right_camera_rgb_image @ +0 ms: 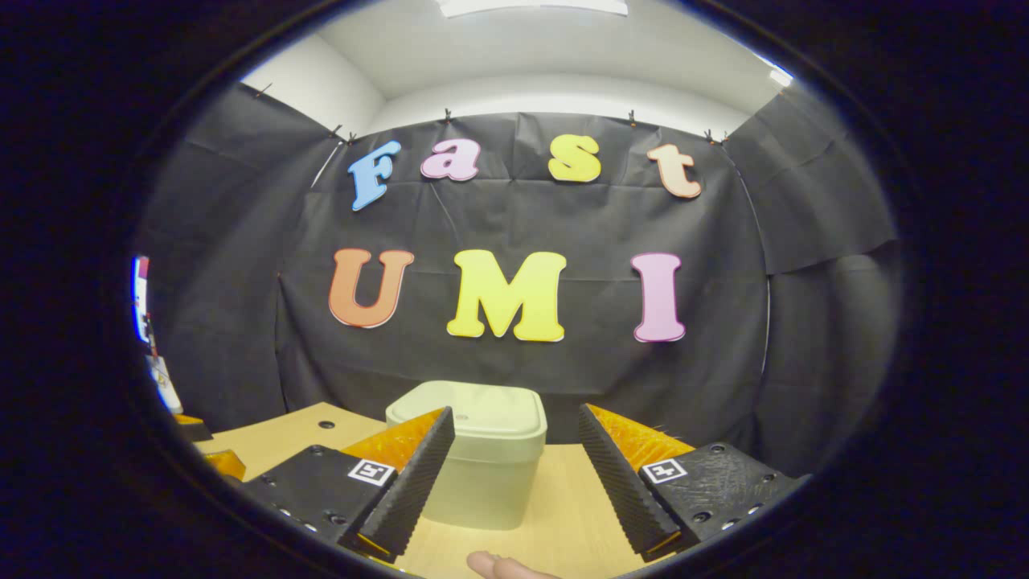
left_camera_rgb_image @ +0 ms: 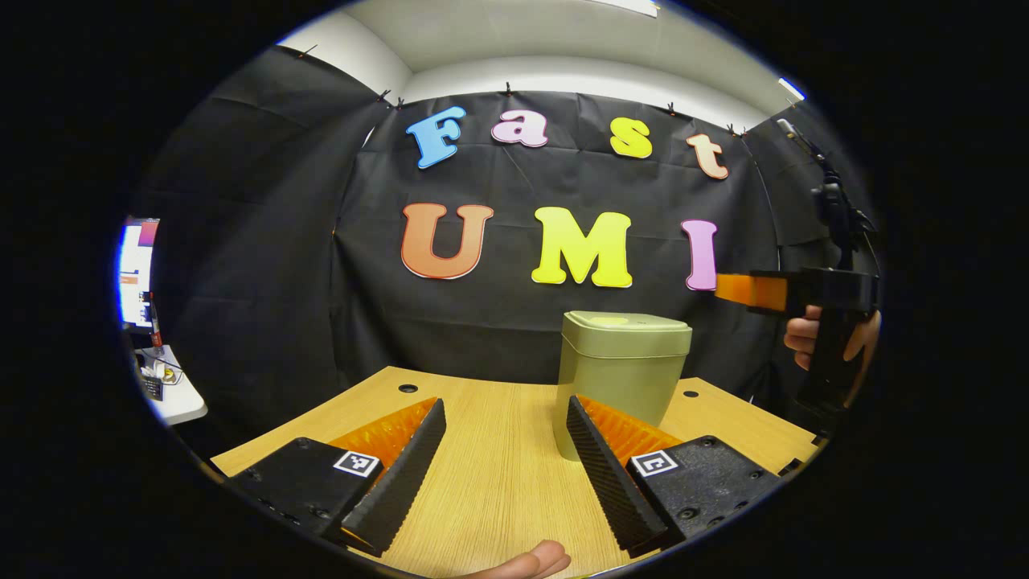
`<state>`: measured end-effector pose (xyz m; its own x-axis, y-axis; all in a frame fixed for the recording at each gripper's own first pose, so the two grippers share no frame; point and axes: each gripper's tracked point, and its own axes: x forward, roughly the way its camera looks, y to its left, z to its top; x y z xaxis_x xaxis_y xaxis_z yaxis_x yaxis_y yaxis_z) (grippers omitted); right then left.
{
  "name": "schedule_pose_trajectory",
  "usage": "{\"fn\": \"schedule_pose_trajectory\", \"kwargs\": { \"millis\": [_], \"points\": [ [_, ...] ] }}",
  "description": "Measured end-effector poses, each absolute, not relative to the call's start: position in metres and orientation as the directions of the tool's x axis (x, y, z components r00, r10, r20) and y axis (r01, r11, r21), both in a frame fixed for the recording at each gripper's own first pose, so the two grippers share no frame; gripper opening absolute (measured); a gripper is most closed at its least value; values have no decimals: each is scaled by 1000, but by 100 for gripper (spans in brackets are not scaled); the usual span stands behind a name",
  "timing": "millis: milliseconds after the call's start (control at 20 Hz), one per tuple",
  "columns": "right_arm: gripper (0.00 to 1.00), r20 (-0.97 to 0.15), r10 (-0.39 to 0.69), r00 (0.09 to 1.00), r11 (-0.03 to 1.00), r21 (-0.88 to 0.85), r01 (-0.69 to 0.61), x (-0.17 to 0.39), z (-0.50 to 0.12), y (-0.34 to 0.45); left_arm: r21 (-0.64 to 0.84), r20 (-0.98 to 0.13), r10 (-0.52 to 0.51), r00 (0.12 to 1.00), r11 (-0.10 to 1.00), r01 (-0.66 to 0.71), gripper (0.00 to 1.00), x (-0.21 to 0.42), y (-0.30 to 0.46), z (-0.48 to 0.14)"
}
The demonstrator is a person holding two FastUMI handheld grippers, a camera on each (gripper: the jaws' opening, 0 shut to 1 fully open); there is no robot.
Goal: Press the lid of the desktop garbage bin to open it, pick up the crumpled paper on the desktop and throw it into the bin, then pick up the pop can on the desktop and drop it into the bin, and finally close the garbage bin lid.
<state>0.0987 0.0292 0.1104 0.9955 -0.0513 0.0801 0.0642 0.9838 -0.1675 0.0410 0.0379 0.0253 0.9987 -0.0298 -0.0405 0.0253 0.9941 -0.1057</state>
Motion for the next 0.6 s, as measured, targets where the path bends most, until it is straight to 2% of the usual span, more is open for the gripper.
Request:
{"fn": "schedule_pose_trajectory", "kwargs": {
  "millis": [200,400,450,550,600],
  "points": [
    [95,72,-22,997,988,-151,33,47,88,12,-98,-33,-25,999,995,21,98,37,28,29],
    [97,144,-54,988,978,-191,81,10,80,-17,-81,-18,-30,999,996,28,98,33,16,32],
    [95,146,-68,987,977,-190,95,4,74,-24,-82,-20,-24,1000,996,22,98,31,13,32],
    [95,115,-95,989,974,-195,117,-3,55,-36,-99,-12,-30,999,995,28,100,27,0,34],
    [97,95,-89,992,973,-203,107,-7,45,-37,-95,-7,-30,1000,995,29,97,24,-4,36]
  ]
}}
